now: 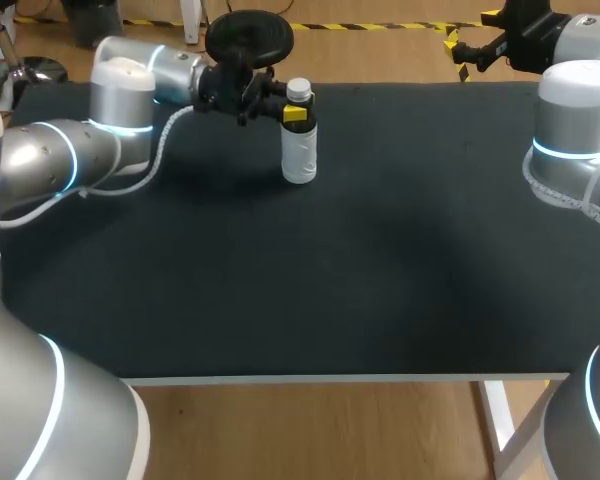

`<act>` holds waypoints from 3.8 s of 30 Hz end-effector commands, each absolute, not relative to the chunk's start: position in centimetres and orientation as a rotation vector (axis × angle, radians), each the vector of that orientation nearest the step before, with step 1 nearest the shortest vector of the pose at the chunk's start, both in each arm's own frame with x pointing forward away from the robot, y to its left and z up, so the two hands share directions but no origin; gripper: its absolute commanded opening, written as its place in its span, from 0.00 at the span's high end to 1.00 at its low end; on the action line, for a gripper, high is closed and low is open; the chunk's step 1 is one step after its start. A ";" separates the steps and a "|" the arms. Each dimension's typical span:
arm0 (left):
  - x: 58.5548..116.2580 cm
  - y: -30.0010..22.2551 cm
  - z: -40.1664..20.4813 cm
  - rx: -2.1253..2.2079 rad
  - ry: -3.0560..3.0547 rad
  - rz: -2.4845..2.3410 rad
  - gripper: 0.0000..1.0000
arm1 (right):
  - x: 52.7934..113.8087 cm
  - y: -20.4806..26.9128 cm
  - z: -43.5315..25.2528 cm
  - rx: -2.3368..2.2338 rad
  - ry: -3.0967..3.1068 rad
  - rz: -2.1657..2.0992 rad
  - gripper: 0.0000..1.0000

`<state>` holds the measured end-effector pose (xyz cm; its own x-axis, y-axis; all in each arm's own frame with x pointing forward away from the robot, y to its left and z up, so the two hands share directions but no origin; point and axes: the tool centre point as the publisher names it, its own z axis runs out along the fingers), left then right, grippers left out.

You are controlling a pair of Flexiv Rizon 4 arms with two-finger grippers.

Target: Unscrew the bottle cap

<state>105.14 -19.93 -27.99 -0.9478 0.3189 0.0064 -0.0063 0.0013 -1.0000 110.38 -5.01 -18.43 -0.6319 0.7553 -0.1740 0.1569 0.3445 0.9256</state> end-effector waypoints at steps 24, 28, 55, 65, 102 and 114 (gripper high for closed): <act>105.5 -19.6 -28.7 -0.357 -2.030 2.052 1.00 | 110.4 -5.0 -18.5 0.792 2.011 1.292 0.00; 105.5 -19.6 -28.7 -0.356 -2.028 2.057 1.00 | 110.4 -5.0 -18.5 0.792 2.011 1.292 0.00; 105.6 -19.5 -28.7 -0.339 -2.037 2.065 1.00 | 110.4 -5.0 -18.5 0.792 2.011 1.292 0.00; 105.6 -19.5 -28.7 -0.339 -2.037 2.065 1.00 | 110.4 -5.0 -18.5 0.792 2.011 1.292 0.00; 105.6 -19.5 -28.7 -0.339 -2.037 2.065 1.00 | 105.6 10.8 -19.7 0.825 1.832 1.544 0.00; 105.6 -19.5 -28.7 -0.339 -2.037 2.065 1.00 | 103.9 15.5 -21.4 0.771 1.787 1.601 0.00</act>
<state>105.32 -19.44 -28.52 -0.9508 0.3096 -0.0088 0.0050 -0.0130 -0.9999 104.18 14.45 -20.79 -0.7134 0.6995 -0.0418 0.0962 0.1569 0.9829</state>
